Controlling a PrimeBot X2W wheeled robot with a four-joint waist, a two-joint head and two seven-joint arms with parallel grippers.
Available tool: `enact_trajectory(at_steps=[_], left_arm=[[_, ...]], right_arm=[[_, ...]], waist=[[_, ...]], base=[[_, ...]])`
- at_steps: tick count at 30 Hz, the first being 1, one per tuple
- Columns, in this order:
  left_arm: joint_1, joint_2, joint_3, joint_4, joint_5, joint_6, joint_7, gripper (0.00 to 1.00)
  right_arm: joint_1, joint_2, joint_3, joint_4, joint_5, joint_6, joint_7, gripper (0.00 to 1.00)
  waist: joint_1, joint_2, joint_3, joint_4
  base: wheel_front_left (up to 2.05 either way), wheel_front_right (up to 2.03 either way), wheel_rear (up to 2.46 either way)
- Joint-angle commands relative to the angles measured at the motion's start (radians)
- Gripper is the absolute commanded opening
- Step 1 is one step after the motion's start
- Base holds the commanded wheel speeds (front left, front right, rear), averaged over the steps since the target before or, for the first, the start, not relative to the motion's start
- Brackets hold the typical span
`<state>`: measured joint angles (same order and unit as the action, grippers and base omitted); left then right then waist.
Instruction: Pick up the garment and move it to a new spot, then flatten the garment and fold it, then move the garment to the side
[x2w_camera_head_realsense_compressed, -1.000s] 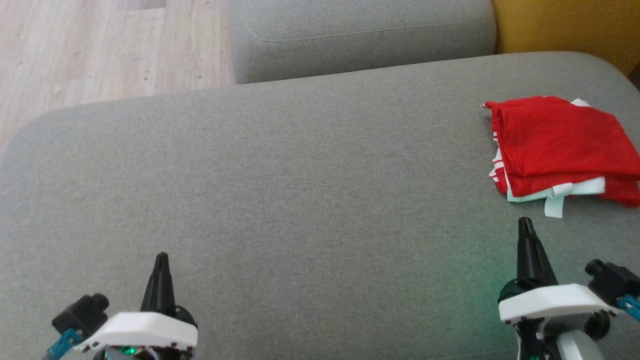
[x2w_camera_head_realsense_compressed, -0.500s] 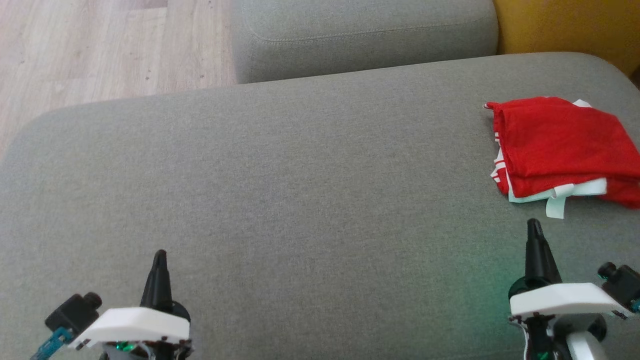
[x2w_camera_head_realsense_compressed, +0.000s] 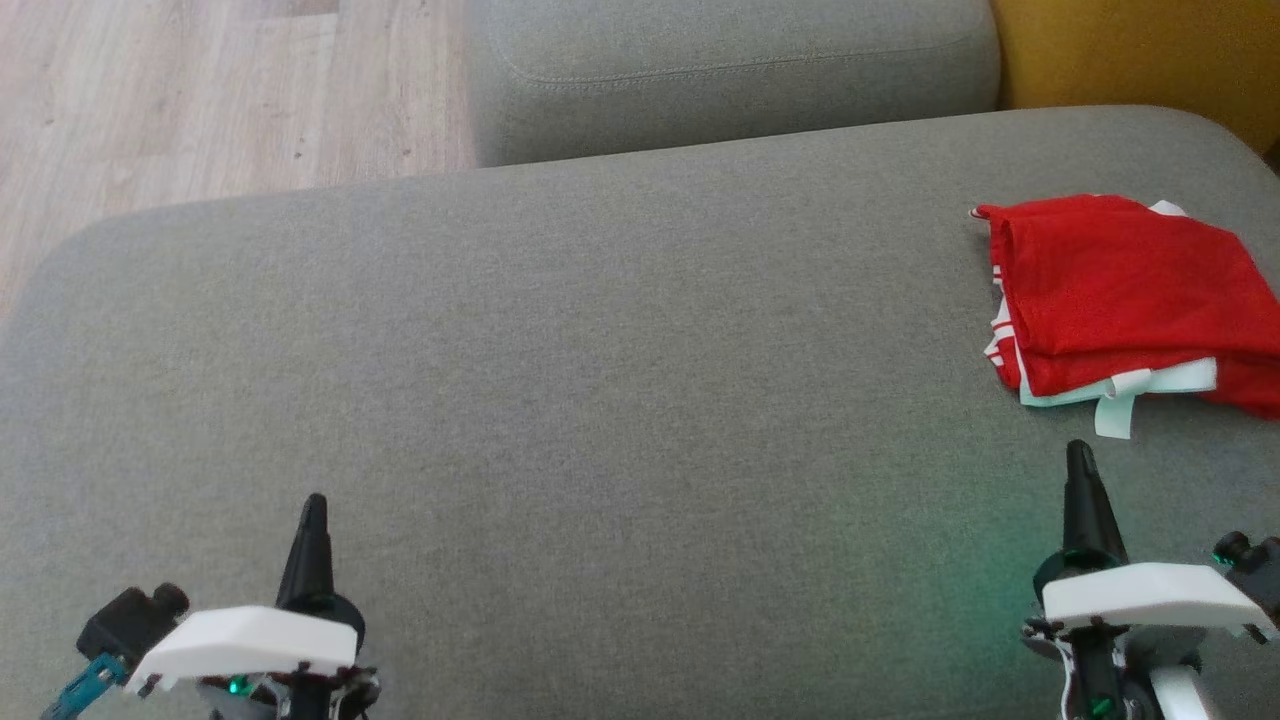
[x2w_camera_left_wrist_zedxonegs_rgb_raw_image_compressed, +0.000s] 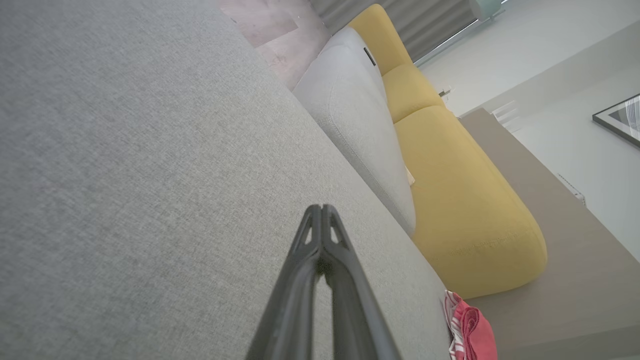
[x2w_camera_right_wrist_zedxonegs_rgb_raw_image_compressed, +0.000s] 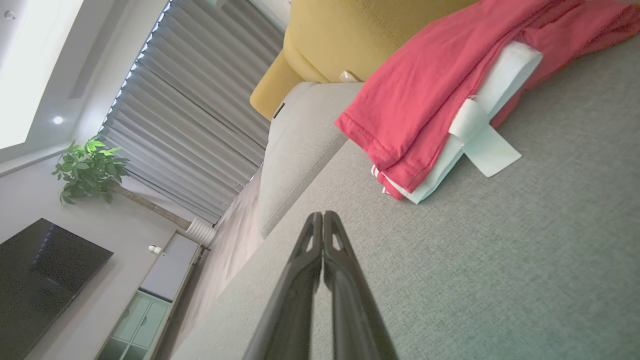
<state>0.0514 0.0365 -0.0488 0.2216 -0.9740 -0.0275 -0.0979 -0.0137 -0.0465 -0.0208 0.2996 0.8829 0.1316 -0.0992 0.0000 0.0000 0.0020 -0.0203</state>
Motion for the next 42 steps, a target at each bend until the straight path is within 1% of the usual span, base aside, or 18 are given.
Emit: enact_trajectory(at_steps=[1, 42], left_arm=[[-0.063, 0.016, 0.029, -0.029, -0.026, -0.006, 0.008, 0.0], [-0.121, 0.02, 0.103, 0.003, -0.405, -0.066, 0.126, 0.0]], right_arm=[[-0.062, -0.014, 0.002, -0.04, 0.033, 0.0, 0.009, 0.0], [-0.081, -0.015, -0.046, -0.049, 0.465, -0.001, 0.125, 0.0]], waist=[[0.0, 0.0, 0.0, 0.001], [0.0, 0.0, 0.001, 0.013]], base=[[0.0, 0.0, 0.0], [0.0, 0.0, 0.0]])
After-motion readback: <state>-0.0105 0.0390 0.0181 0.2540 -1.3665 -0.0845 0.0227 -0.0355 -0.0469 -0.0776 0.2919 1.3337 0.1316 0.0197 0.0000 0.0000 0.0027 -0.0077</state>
